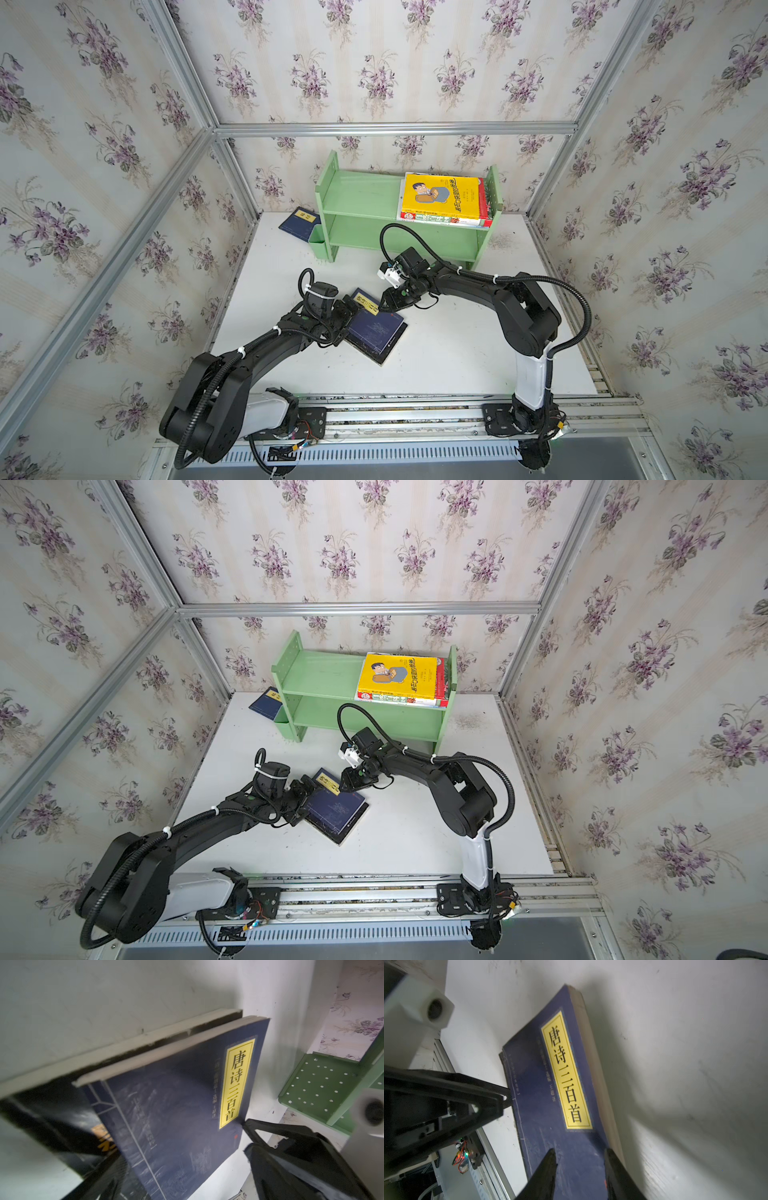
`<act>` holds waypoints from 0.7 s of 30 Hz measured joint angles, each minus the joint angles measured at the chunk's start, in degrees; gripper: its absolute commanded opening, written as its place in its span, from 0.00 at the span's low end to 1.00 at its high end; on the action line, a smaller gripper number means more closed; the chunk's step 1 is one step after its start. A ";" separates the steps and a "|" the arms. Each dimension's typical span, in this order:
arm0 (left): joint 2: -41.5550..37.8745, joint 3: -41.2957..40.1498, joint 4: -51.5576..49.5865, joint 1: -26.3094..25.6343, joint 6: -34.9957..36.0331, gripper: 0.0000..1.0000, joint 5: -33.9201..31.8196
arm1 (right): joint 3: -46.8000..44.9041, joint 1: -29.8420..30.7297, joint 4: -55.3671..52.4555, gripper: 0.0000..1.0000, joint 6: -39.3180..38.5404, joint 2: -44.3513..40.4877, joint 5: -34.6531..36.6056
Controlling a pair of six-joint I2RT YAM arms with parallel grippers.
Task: Stacking books/files
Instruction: Pick up the book from the book.
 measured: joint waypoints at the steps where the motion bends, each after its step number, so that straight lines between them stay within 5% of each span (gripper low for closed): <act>1: 0.42 -0.13 1.16 -0.17 -0.37 0.92 -0.07 | 0.22 0.04 -0.02 0.38 -0.42 0.74 -0.02; 8: 1.31 -2.58 8.63 -1.09 -2.67 0.90 -0.17 | 4.00 0.02 0.24 0.33 -2.29 4.81 -1.60; 12: 0.57 -4.96 12.33 -1.31 -3.48 0.80 -0.50 | 5.33 0.13 1.46 0.32 -2.40 6.45 -3.15; 18: -0.15 -10.01 20.83 -1.38 -4.20 0.56 -1.14 | 5.68 0.24 2.78 0.32 -2.54 7.26 -4.57; 21: 1.51 -10.64 23.41 -1.40 -4.20 0.35 -1.18 | 5.57 0.28 3.04 0.32 -2.54 7.26 -4.72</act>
